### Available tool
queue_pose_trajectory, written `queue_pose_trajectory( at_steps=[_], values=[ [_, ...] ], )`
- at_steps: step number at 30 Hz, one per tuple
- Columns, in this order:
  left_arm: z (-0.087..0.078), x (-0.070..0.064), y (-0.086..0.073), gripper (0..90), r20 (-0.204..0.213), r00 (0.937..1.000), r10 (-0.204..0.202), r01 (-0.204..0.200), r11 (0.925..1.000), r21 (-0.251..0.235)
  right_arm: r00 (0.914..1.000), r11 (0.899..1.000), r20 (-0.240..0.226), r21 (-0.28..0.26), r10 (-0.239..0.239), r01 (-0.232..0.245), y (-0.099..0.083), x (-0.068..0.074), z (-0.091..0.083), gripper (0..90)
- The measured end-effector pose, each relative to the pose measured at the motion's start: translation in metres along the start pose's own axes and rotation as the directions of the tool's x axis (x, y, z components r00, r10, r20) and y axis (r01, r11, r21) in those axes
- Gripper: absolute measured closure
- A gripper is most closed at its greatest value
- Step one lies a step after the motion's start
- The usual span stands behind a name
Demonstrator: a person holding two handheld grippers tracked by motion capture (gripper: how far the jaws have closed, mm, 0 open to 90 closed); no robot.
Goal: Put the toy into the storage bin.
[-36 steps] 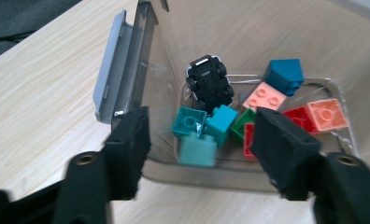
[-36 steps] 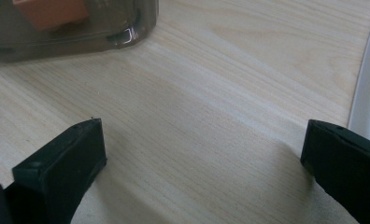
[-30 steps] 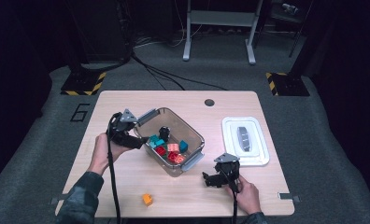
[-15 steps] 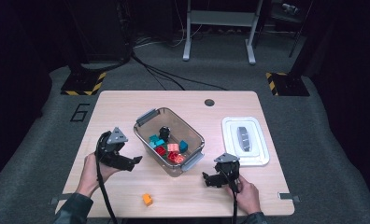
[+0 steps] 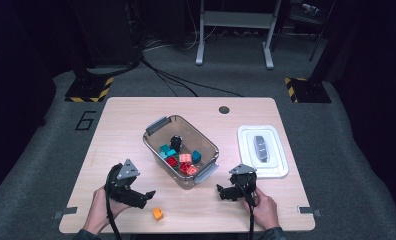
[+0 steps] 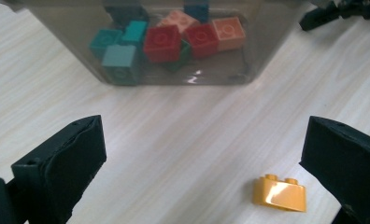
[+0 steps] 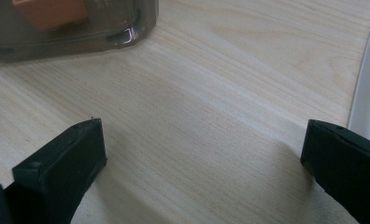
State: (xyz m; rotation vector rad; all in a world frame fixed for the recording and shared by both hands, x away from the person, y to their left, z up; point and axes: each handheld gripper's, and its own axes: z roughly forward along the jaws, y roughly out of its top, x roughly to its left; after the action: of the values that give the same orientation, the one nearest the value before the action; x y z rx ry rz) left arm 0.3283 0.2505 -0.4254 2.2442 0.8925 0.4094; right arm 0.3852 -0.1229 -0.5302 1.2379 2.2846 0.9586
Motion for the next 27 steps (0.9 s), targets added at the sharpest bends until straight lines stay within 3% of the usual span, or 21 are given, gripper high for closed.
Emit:
queue_pose_trajectory(
  at_steps=[14,15,20,27],
  values=[
    [0.025,-0.032,-0.026,0.0,0.070,0.9975,0.008,-0.011,0.9988,0.048,1.0000,1.000,0.000,0.000,0.000,0.000,0.000,0.000,0.000,0.0],
    [0.028,-0.034,-0.029,1.0,0.090,0.9960,0.007,-0.012,0.9984,0.054,1.0000,1.000,0.000,0.000,0.000,0.000,0.000,0.000,0.000,0.0],
    [0.036,-0.041,-0.036,12.6,0.130,0.9909,0.034,-0.048,0.9933,0.105,1.0000,1.000,0.000,0.000,0.000,0.000,0.000,0.000,0.000,0.0],
    [0.040,-0.046,-0.043,29.4,0.127,0.9904,0.056,-0.069,0.9928,0.098,1.0000,1.000,0.000,0.000,0.000,0.000,0.000,0.000,0.000,0.0]
  ],
)
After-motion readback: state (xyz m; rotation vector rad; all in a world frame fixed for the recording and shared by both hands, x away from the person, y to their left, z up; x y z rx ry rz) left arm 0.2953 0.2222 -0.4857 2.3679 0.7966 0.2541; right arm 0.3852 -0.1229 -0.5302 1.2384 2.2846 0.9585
